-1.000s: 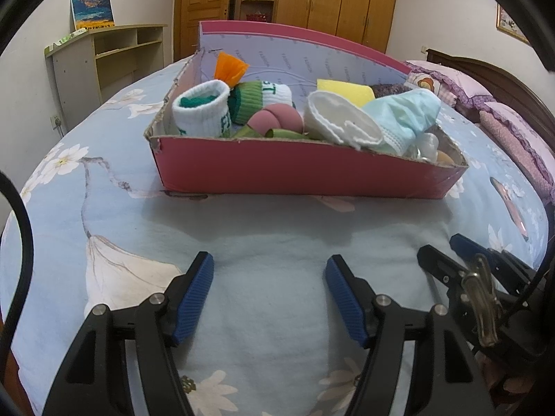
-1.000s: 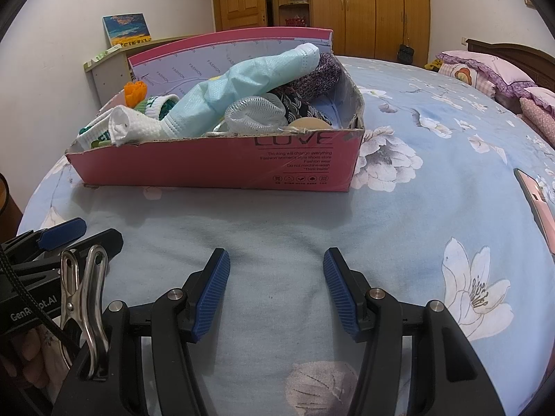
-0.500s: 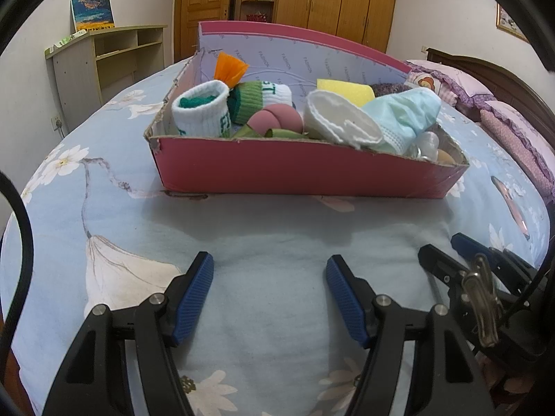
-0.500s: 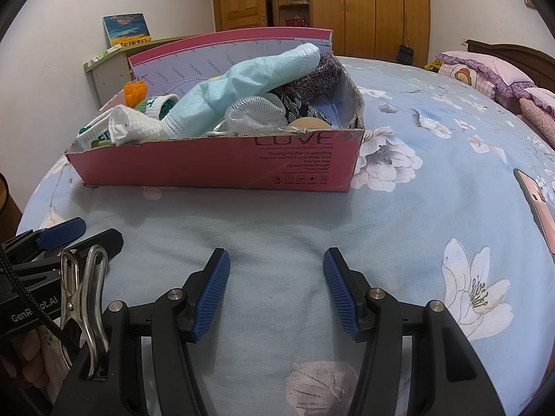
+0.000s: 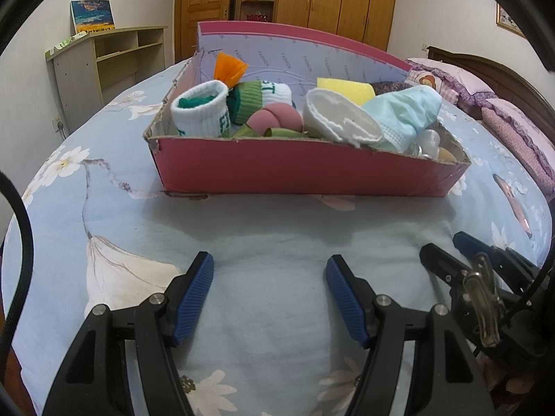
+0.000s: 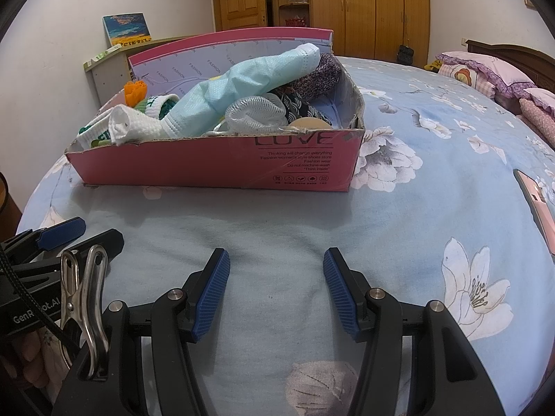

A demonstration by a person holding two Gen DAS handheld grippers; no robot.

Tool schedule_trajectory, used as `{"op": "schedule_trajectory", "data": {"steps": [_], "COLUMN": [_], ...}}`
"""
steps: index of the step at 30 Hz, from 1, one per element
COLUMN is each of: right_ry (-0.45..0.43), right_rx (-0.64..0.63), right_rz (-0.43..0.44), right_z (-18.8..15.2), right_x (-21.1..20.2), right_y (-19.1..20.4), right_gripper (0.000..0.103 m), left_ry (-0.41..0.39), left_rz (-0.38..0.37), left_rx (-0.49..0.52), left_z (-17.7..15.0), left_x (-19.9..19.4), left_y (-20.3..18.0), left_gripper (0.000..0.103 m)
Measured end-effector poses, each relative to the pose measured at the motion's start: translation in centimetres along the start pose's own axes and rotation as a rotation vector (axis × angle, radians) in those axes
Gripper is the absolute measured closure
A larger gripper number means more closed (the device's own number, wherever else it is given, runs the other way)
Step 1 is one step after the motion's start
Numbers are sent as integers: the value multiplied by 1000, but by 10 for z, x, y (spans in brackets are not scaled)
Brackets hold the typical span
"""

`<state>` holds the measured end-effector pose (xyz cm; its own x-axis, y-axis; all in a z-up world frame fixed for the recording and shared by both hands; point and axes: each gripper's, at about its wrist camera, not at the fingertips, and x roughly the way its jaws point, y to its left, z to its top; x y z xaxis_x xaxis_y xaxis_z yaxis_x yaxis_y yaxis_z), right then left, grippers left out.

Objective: Organize soft objects

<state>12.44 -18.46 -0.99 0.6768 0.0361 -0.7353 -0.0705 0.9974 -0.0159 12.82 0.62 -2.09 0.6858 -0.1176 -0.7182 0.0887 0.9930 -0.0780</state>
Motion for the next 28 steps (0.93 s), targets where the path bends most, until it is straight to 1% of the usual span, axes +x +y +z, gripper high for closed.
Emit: {"op": "schedule_trajectory", "data": {"steps": [28], "right_ry": [-1], "right_rx": [-1], "right_rz": [0], "right_z": [0], "right_x": [0], "right_y": [0], "right_gripper": [45], "left_ry": [-3], "left_rz": [4], "left_rx": [4], "left_z": [0], "left_x": [1], "left_y": [-2], "left_gripper": [31]}}
